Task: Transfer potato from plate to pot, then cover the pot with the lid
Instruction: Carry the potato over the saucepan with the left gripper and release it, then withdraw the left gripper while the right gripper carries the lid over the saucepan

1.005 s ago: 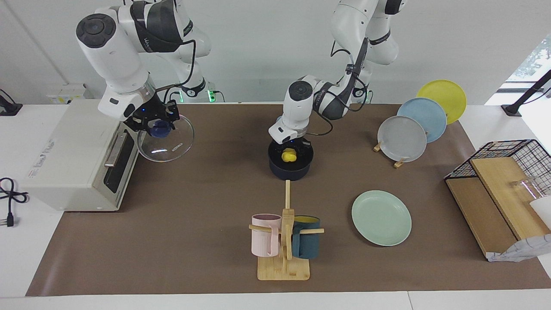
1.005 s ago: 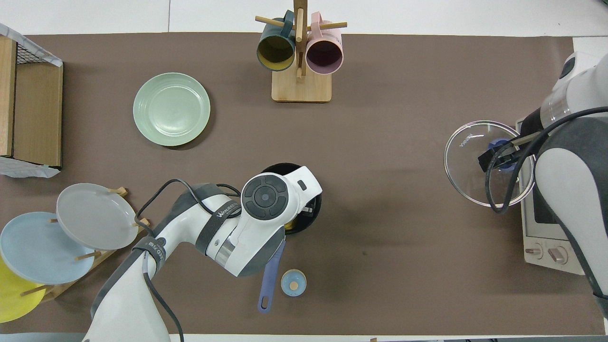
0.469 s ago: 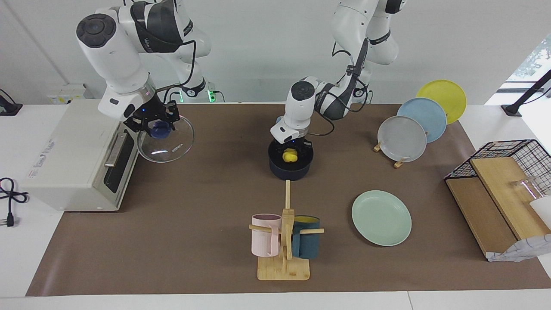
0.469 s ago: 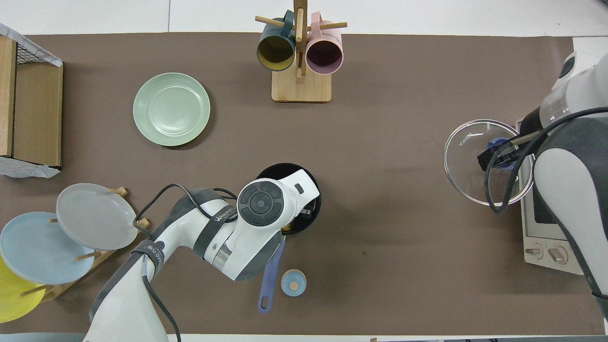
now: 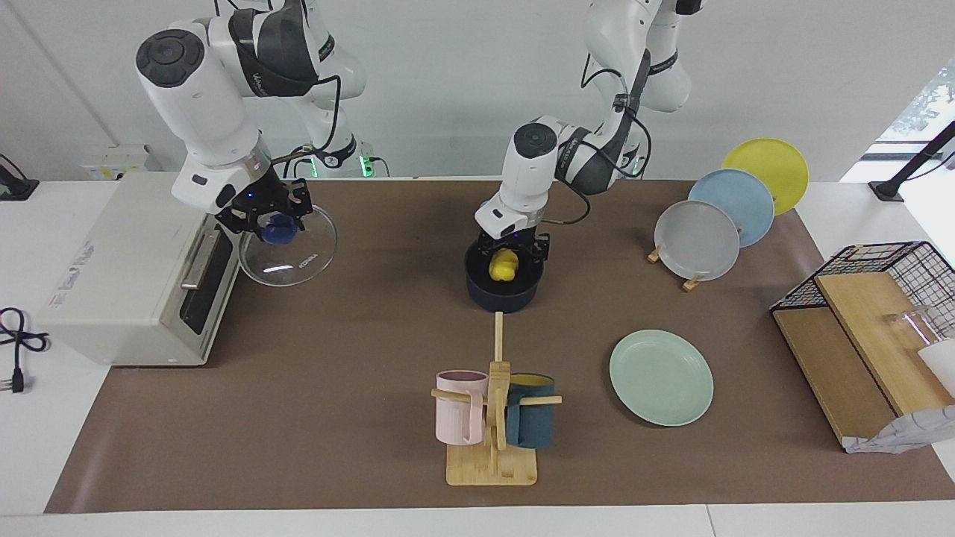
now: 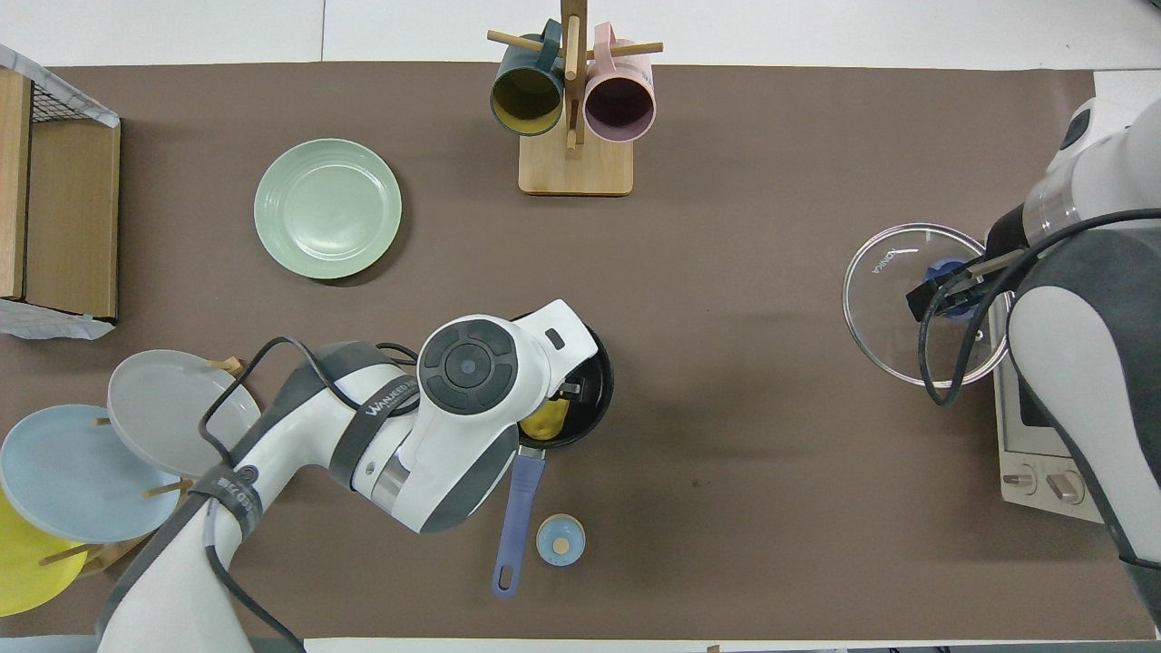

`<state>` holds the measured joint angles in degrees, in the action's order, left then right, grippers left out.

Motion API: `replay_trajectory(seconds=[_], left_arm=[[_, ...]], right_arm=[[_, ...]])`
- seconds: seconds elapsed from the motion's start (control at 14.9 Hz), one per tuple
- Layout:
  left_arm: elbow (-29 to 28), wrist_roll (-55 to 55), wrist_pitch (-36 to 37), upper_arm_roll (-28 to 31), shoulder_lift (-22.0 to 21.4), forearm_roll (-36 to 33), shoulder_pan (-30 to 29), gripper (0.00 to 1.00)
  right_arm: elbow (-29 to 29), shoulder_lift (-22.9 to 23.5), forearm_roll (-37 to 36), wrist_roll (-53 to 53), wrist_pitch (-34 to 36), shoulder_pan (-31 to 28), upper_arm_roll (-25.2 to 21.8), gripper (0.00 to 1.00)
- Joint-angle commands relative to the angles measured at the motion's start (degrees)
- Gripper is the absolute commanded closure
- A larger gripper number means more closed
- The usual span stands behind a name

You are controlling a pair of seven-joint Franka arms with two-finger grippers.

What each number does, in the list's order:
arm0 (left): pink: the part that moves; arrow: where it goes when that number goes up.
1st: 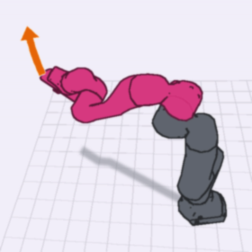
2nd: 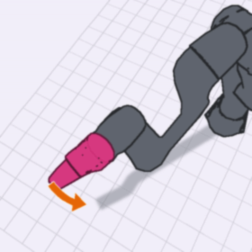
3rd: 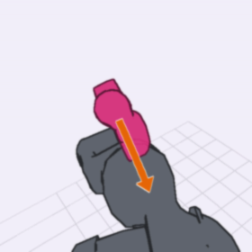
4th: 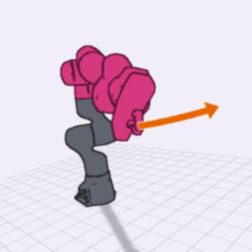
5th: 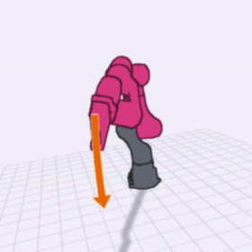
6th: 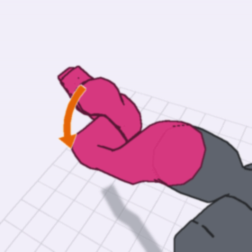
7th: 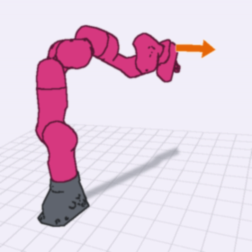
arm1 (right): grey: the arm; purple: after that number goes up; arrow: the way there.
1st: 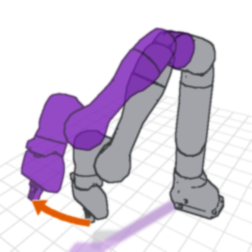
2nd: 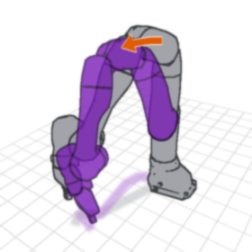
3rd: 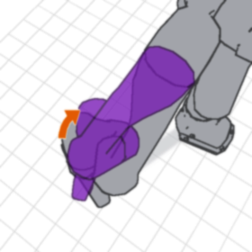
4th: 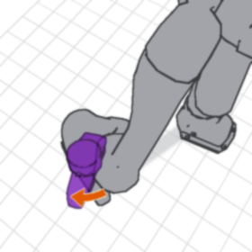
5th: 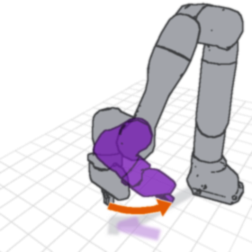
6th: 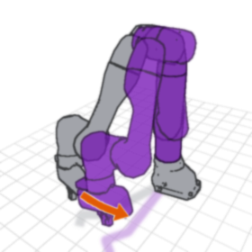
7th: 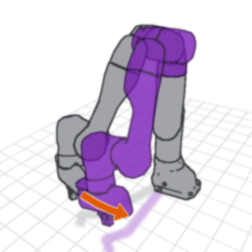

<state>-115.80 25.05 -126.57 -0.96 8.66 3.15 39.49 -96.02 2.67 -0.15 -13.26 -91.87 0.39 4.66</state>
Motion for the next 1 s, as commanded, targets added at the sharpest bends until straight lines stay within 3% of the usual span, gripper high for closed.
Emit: replay_trajectory(seconds=[0.0,0.27,0.54,0.8,0.94], left_arm=[[7.0,-0.8,9.9,0.0,-1.5,1.1,-3.3,0.00],[14.8,-1.1,20.2,0.2,-4.5,2.2,-8.7,0.00],[15.9,-6.7,25.0,0.3,-10.4,2.1,-16.8,0.00],[18.6,-18.5,27.6,0.3,-10.5,1.3,-25.7,0.00],[18.8,-23.4,27.4,0.3,-10.8,1.3,-30.1,0.00]], right_arm=[[-2.2,-1.9,0.9,1.5,-2.5,-0.3,0.4,1.00],[-2.2,-0.5,0.9,15.4,-5.6,9.3,1.0,1.00],[-1.7,3.1,0.9,30.7,-11.6,20.3,1.1,1.00],[-0.3,9.3,1.1,41.5,-22.3,28.5,1.1,1.00],[-1.2,10.3,1.2,44.0,-24.4,30.5,1.1,1.00]])
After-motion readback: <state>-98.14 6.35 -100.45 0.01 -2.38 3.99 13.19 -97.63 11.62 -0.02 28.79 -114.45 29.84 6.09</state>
